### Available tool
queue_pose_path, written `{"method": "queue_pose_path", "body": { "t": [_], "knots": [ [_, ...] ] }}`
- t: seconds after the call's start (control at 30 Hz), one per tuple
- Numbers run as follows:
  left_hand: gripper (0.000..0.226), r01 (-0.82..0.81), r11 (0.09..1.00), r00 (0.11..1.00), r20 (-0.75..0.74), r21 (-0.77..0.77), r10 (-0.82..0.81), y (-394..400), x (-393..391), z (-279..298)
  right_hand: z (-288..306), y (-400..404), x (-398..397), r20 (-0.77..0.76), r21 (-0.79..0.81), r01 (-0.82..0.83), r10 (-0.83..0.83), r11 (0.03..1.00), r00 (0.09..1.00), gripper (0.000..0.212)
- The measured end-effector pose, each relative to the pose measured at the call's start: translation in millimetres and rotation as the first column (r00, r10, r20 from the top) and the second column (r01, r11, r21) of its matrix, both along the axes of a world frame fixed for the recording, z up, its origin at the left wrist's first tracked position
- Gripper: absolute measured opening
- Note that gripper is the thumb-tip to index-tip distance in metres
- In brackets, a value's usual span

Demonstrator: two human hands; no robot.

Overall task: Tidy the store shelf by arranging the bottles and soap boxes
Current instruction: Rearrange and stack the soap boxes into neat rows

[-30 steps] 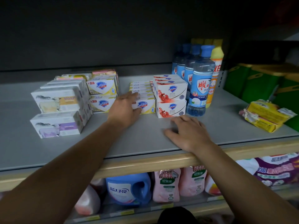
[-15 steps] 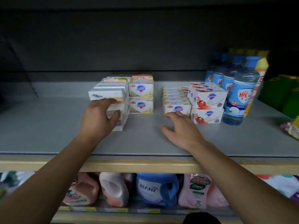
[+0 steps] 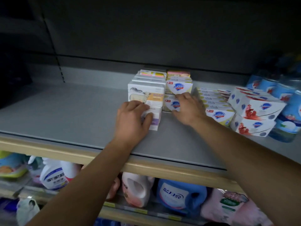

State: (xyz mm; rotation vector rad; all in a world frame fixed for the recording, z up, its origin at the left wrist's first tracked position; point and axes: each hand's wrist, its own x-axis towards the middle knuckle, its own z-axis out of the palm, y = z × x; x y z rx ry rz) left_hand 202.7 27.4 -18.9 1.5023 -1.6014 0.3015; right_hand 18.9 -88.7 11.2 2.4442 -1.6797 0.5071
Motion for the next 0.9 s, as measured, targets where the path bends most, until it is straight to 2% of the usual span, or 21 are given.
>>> {"method": "queue_pose_path", "body": {
  "t": [0.2,0.3,0.47,0.6,0.77,0.83,0.9],
  "knots": [
    [0.028,-0.004,1.0,1.0,-0.023,0.001,0.004,-2,0,-1,-4,-4,3,-0.086,-0.102,0.113,-0.122,0.988,0.989,0.055],
    [0.027,-0.01,1.0,1.0,-0.025,-0.014,0.009,-2,-1,-2,3,0,3,-0.069,-0.08,0.123,-0.129,0.989,0.989,0.055],
    [0.028,-0.012,1.0,1.0,-0.014,-0.013,0.012,-2,-1,-3,18,11,0,0.256,0.181,0.068,-0.114,0.981,0.96,0.047],
    [0.037,-0.007,1.0,1.0,0.015,-0.013,0.007,-2,-1,-1,25,32,-14,0.441,0.198,0.002,-0.091,0.98,0.893,0.037],
    [0.035,-0.033,0.999,0.995,0.09,-0.031,0.035,3,-5,1,19,67,-39,0.641,0.233,-0.069,-0.1,0.97,0.761,0.025],
    [0.034,-0.023,0.994,0.992,0.125,-0.106,0.036,9,-10,5,13,79,-52,0.716,0.221,-0.116,-0.08,0.968,0.694,0.019],
    [0.033,0.062,0.98,0.99,0.135,-0.187,-0.037,16,-23,10,7,92,-65,0.784,0.196,-0.162,-0.055,0.967,0.618,0.014]
  ]
}}
